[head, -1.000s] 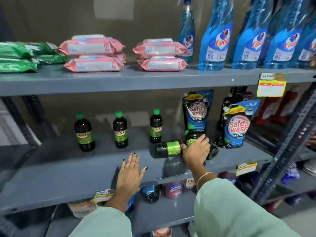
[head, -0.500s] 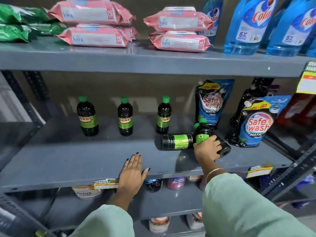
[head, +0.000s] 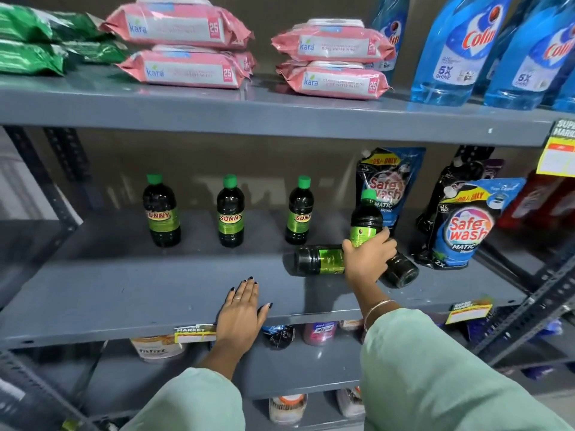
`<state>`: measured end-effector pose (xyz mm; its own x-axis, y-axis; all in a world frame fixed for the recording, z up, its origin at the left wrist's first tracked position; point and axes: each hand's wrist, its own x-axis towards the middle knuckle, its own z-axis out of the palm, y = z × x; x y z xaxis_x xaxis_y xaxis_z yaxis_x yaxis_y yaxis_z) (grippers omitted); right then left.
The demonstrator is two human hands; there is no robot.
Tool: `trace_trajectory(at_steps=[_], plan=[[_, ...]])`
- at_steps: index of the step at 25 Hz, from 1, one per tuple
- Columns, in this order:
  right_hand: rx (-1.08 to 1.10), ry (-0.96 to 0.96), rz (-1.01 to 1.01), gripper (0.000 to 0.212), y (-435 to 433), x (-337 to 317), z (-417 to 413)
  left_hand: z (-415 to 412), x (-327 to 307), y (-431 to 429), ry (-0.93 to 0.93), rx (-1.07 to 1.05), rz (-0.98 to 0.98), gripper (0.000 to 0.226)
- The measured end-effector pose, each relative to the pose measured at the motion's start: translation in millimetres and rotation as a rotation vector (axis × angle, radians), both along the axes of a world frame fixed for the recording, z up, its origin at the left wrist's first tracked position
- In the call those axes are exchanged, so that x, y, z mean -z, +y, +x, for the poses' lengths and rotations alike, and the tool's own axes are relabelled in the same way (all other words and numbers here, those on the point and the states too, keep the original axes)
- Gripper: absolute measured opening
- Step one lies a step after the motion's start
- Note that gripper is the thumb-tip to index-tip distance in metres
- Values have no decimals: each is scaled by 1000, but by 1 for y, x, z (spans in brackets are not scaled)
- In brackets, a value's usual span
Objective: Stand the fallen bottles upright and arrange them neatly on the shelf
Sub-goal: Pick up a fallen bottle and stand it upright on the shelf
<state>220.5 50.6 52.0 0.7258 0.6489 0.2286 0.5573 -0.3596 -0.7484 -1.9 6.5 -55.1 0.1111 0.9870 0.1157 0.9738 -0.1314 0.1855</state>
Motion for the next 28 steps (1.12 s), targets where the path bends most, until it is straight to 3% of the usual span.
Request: trace_trajectory(at_steps=[6,17,24,28], plan=[[-166,77,167,75,15,-16,-83,-57,-17,-4,-6,-80,58,68],[-388,284,268,68,13,12,-310,-248,-9,-9,4,-140,58,86],[-404,250,256,71,11,33,-368,-279,4,-5,-25,-42,71,82],[-420,193,249,81,6,41,-370,-279,4,-4,-37,-25,92,63]])
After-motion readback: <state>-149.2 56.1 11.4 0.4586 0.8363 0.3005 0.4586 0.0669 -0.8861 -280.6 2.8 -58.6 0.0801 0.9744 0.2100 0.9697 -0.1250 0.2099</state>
